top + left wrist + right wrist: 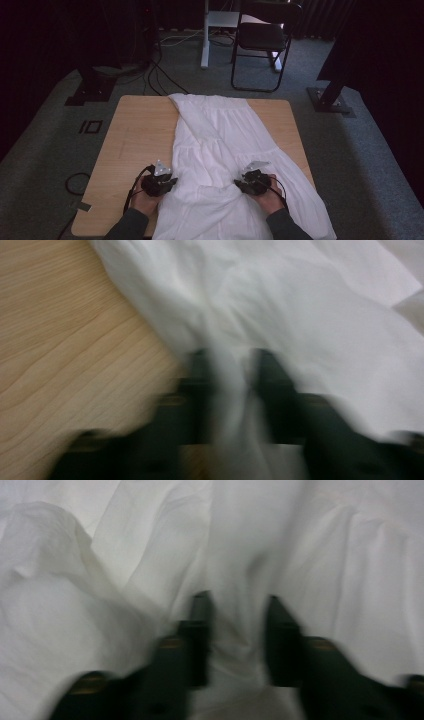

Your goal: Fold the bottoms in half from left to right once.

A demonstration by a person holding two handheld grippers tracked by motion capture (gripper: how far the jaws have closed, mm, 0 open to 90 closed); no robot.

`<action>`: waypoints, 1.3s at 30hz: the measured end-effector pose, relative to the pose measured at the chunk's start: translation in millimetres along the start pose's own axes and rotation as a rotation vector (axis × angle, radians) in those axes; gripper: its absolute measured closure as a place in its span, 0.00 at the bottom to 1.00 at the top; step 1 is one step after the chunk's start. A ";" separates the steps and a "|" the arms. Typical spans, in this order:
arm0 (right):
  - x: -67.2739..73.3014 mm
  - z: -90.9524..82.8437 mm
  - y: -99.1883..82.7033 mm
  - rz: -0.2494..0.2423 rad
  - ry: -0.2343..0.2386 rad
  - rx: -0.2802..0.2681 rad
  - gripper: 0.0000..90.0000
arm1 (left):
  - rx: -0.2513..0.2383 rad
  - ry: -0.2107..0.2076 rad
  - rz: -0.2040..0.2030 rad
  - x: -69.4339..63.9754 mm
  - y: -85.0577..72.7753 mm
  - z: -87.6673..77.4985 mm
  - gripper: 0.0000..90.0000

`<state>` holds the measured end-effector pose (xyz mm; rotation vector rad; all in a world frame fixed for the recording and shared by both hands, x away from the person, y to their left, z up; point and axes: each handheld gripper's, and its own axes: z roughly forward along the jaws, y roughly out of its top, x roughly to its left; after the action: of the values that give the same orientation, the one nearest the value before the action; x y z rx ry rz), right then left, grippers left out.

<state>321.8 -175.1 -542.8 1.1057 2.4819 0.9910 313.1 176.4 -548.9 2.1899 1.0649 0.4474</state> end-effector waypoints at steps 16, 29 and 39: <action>-19.3 -124.8 16.1 0.006 -0.186 -0.375 0.97 | -0.214 0.113 0.099 -42.2 66.1 -65.7 0.77; -119.8 -63.9 -63.5 0.223 -0.344 -0.036 0.96 | 0.011 0.002 0.177 -87.5 46.9 36.3 0.45; -109.6 -47.7 -58.5 0.215 -0.270 -0.001 0.95 | 0.050 0.123 0.161 -56.2 53.6 43.5 0.92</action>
<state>341.2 -306.4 -552.1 1.4262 2.1832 0.8322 333.2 89.7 -544.9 2.3275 0.9766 0.6403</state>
